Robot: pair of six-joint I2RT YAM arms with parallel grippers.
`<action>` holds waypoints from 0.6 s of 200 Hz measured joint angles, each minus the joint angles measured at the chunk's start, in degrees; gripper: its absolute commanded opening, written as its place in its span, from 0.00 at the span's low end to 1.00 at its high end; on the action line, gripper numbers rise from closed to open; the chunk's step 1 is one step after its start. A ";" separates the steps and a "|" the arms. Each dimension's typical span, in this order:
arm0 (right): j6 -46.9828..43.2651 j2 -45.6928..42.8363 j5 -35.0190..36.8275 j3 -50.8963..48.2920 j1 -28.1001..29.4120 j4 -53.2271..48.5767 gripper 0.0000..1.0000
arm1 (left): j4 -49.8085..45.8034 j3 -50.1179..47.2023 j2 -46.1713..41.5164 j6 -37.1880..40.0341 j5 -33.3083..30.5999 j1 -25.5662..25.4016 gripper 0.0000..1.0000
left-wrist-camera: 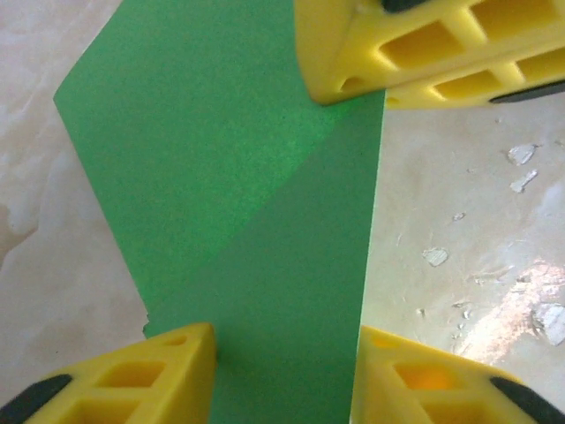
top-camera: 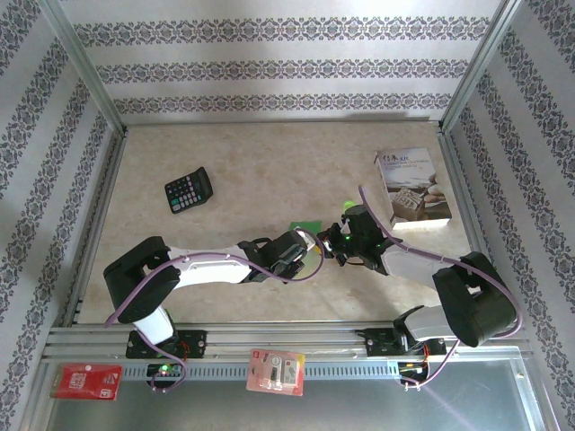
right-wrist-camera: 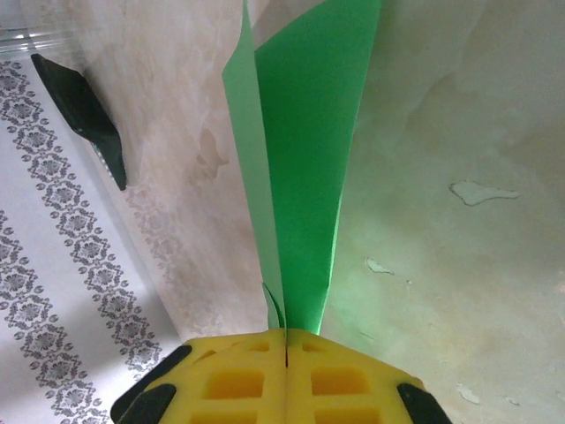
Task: Fold a paper plane with a square sheet of paper (pick it up from the middle)
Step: Fold the wing for the fifth time at the center of the table.
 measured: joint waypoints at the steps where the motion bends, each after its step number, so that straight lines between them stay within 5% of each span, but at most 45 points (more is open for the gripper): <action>1: 0.00 0.04 0.00 0.00 0.00 0.04 0.00 | 0.00 0.00 0.04 0.02 -0.02 0.00 0.37; 120: 0.07 1.09 0.00 -0.39 0.02 1.01 0.00 | 0.04 0.61 1.44 0.44 -0.37 0.00 0.14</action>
